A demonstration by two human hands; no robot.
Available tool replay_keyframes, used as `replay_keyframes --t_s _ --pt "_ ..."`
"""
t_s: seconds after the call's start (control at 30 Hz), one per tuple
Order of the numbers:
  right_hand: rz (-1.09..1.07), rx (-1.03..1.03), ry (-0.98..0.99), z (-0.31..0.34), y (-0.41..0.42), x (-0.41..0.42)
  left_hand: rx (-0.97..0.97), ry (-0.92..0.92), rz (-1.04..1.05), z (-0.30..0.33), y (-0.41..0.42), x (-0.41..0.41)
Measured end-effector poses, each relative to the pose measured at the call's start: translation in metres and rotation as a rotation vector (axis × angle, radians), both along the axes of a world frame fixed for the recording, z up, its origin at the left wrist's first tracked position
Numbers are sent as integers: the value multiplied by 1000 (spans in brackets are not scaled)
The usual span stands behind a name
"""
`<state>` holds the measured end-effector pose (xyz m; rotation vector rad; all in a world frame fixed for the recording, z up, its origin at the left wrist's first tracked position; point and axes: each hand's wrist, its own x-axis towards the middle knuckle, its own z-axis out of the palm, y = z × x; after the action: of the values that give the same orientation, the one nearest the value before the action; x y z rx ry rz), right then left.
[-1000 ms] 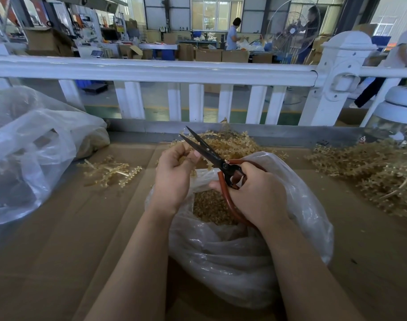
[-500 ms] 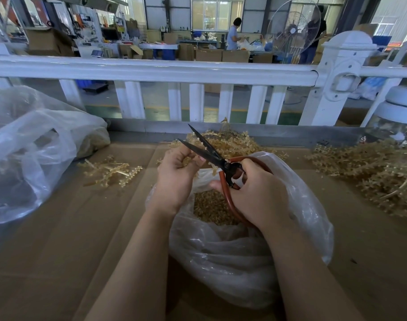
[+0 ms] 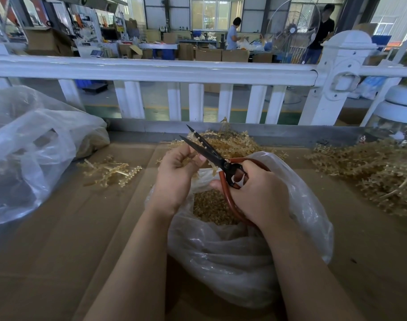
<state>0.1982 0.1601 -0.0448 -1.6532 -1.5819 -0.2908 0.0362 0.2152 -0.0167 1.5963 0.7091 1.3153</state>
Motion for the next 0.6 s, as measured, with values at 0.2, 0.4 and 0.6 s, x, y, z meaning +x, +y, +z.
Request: replay_keyframes --t_s 0.2,0.4,0.6 --pt "5 -30 14 1 0 1 -18 -109 -13 -1 2 1" --pt "31 -25 39 2 -1 1 -19 -146 10 0 2 0" --pt "45 -11 46 0 -1 1 -52 -150 -10 1 3 -1"
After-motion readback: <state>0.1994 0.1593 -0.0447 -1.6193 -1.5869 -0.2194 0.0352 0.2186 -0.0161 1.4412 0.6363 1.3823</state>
